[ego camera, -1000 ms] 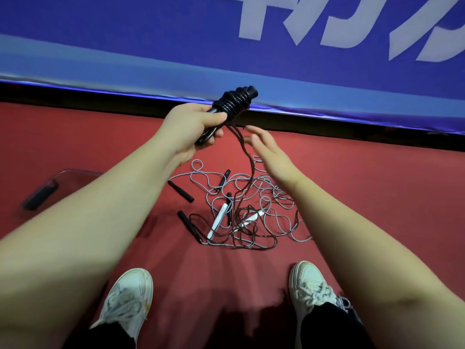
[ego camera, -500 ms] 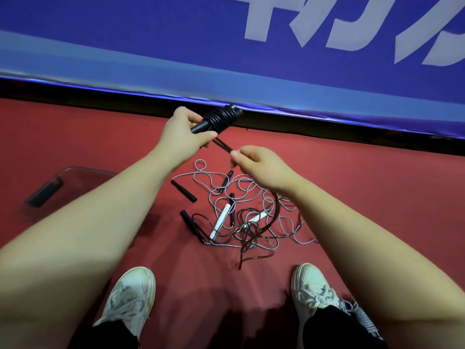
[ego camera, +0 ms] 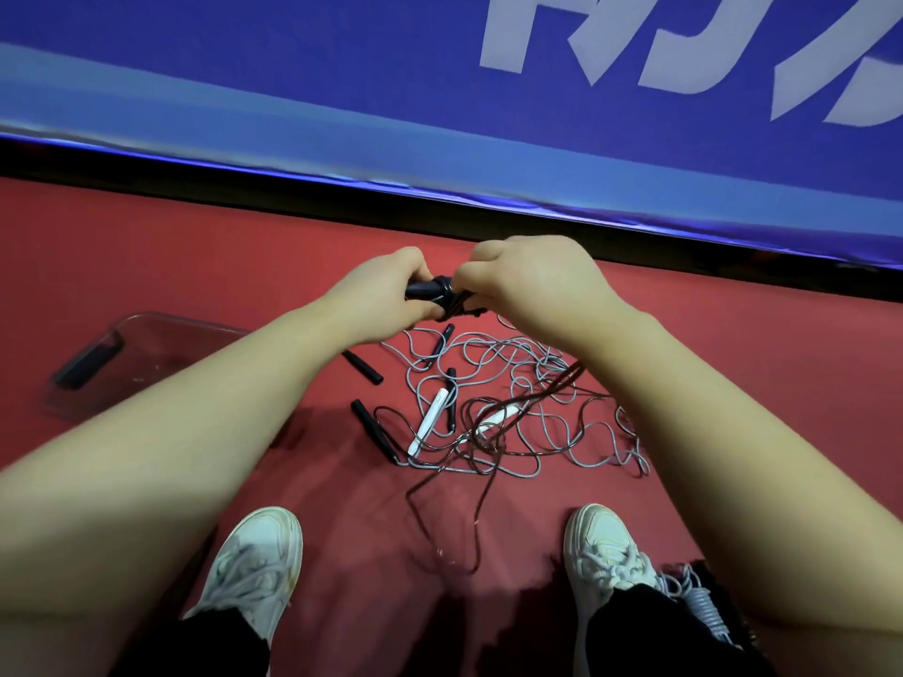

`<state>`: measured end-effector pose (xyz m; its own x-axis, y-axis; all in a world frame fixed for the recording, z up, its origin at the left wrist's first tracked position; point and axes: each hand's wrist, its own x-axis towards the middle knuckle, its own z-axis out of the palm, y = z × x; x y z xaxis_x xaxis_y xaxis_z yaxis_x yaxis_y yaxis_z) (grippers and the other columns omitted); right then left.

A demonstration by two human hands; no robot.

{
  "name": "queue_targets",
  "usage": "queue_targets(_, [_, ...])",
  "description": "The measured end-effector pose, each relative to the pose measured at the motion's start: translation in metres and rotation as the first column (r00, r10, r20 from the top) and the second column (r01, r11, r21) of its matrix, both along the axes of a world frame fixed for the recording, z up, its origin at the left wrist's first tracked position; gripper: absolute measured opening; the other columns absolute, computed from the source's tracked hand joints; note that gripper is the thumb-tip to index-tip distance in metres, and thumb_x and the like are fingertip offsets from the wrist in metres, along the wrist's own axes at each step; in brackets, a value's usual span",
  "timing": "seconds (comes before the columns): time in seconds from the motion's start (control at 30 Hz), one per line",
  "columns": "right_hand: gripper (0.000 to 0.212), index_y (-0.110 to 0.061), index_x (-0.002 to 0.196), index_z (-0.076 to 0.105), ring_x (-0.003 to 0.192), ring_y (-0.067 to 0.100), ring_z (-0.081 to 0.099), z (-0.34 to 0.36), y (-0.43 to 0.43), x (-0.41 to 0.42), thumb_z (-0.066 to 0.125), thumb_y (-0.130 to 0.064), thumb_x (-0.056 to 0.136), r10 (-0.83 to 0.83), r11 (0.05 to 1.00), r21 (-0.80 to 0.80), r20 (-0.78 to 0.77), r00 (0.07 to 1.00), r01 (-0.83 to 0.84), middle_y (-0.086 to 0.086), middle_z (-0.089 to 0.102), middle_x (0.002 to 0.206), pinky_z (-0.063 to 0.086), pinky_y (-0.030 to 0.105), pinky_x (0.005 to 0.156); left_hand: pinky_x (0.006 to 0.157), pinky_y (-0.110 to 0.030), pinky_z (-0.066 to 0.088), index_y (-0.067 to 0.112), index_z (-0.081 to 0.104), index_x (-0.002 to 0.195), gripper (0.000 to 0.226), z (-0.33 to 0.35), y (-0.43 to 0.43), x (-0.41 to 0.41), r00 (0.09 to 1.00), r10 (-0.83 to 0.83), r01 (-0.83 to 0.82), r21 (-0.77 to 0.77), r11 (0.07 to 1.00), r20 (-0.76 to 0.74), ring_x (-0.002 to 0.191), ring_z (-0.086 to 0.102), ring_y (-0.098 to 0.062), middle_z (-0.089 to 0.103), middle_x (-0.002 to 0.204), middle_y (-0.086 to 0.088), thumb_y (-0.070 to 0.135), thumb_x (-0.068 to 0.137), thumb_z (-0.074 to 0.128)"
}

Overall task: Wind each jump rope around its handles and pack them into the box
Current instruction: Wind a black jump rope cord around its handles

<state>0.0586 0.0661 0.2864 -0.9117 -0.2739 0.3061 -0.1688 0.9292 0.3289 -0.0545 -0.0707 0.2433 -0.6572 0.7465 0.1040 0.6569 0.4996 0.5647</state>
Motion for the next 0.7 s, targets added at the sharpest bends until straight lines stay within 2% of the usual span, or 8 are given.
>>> queue_targets(0.1, [0.018, -0.015, 0.073, 0.072, 0.049, 0.027, 0.054, 0.002, 0.004, 0.004, 0.057, -0.025, 0.070, 0.081, 0.997, 0.004, -0.002, 0.997, -0.081, 0.003, 0.055, 0.062, 0.028, 0.021, 0.042, 0.071, -0.033, 0.040, 0.016, 0.050, 0.096, 0.025, 0.002, 0.002, 0.004, 0.995, -0.102, 0.102, -0.105, 0.989, -0.001, 0.088, 0.057, -0.024, 0.062, 0.093, -0.005, 0.027, 0.084, 0.069])
queue_targets(0.2, [0.032, -0.018, 0.087, 0.074, 0.067, 0.029, 0.061, 0.000, 0.006, 0.005, 0.049, -0.035, 0.078, 0.039, 0.998, -0.053, 0.101, 0.994, -0.033, 0.004, 0.062, 0.077, 0.028, 0.027, 0.051, 0.067, -0.031, 0.035, 0.016, 0.047, 0.096, 0.026, 0.001, 0.004, 0.009, 0.973, -0.230, 0.224, -0.224, 0.949, -0.001, 0.084, 0.053, -0.022, 0.055, 0.082, 0.002, 0.027, 0.085, 0.068])
queue_targets(0.3, [0.032, -0.028, 0.106, 0.068, 0.093, 0.023, 0.060, -0.002, 0.013, 0.008, 0.047, -0.046, 0.091, -0.015, 0.997, -0.070, 0.163, 0.987, 0.027, -0.003, 0.064, 0.100, 0.030, 0.029, 0.059, 0.065, -0.028, 0.030, 0.015, 0.047, 0.100, 0.029, 0.000, 0.007, 0.015, 0.934, -0.357, 0.329, -0.335, 0.883, -0.023, 0.083, 0.048, -0.018, 0.051, 0.088, 0.002, 0.028, 0.085, 0.068])
queue_targets(0.37, [0.030, -0.029, 0.104, 0.067, 0.091, 0.018, 0.057, -0.002, 0.015, 0.009, 0.052, -0.050, 0.090, -0.079, 0.988, -0.111, 0.242, 0.967, 0.108, -0.006, 0.064, 0.096, 0.035, 0.028, 0.064, 0.062, -0.029, 0.032, 0.020, 0.043, 0.088, 0.029, -0.001, 0.008, 0.019, 0.912, -0.410, 0.385, -0.349, 0.854, 0.002, 0.074, 0.049, -0.015, 0.053, 0.085, 0.002, 0.029, 0.083, 0.070])
queue_targets(0.43, [0.027, -0.026, 0.092, 0.069, 0.079, 0.014, 0.054, -0.002, 0.023, 0.010, 0.059, -0.049, 0.085, -0.103, 0.934, -0.276, 0.397, 0.912, 0.226, -0.010, 0.062, 0.080, 0.037, 0.027, 0.065, 0.062, -0.027, 0.038, 0.026, 0.041, 0.077, 0.032, 0.000, 0.007, 0.024, 0.897, -0.434, 0.439, -0.290, 0.850, 0.087, 0.064, 0.051, -0.009, 0.056, 0.072, 0.005, 0.028, 0.081, 0.072])
queue_targets(0.5, [0.017, -0.027, 0.077, 0.068, 0.069, 0.010, 0.052, -0.007, 0.037, 0.011, 0.067, -0.043, 0.082, 0.018, 0.757, -0.556, 0.545, 0.839, 0.344, -0.008, 0.060, 0.070, 0.039, 0.026, 0.068, 0.065, -0.031, 0.043, 0.028, 0.045, 0.078, 0.029, 0.001, 0.006, 0.027, 0.876, -0.444, 0.477, -0.209, 0.854, 0.186, 0.063, 0.054, -0.010, 0.058, 0.067, 0.006, 0.028, 0.079, 0.074])
queue_targets(0.57, [0.015, -0.025, 0.070, 0.071, 0.064, 0.013, 0.047, -0.017, 0.046, 0.016, 0.070, -0.037, 0.078, 0.191, 0.522, -0.746, 0.575, 0.795, 0.414, 0.000, 0.057, 0.068, 0.038, 0.025, 0.067, 0.064, -0.030, 0.043, 0.029, 0.050, 0.081, 0.024, 0.005, 0.004, 0.032, 0.850, -0.459, 0.503, -0.137, 0.854, 0.261, 0.064, 0.053, -0.011, 0.059, 0.068, 0.007, 0.028, 0.079, 0.074])
queue_targets(0.7, [0.017, -0.019, 0.068, 0.069, 0.050, 0.003, 0.050, -0.034, 0.057, 0.023, 0.062, -0.024, 0.083, 0.363, 0.138, -0.887, 0.459, 0.811, 0.440, -0.009, 0.057, 0.054, 0.043, 0.015, 0.053, 0.053, -0.016, 0.041, 0.019, 0.053, 0.083, 0.021, 0.016, 0.002, 0.038, 0.760, -0.460, 0.474, 0.092, 0.876, 0.459, 0.052, 0.052, -0.004, 0.062, 0.058, 0.007, 0.011, 0.080, 0.072])
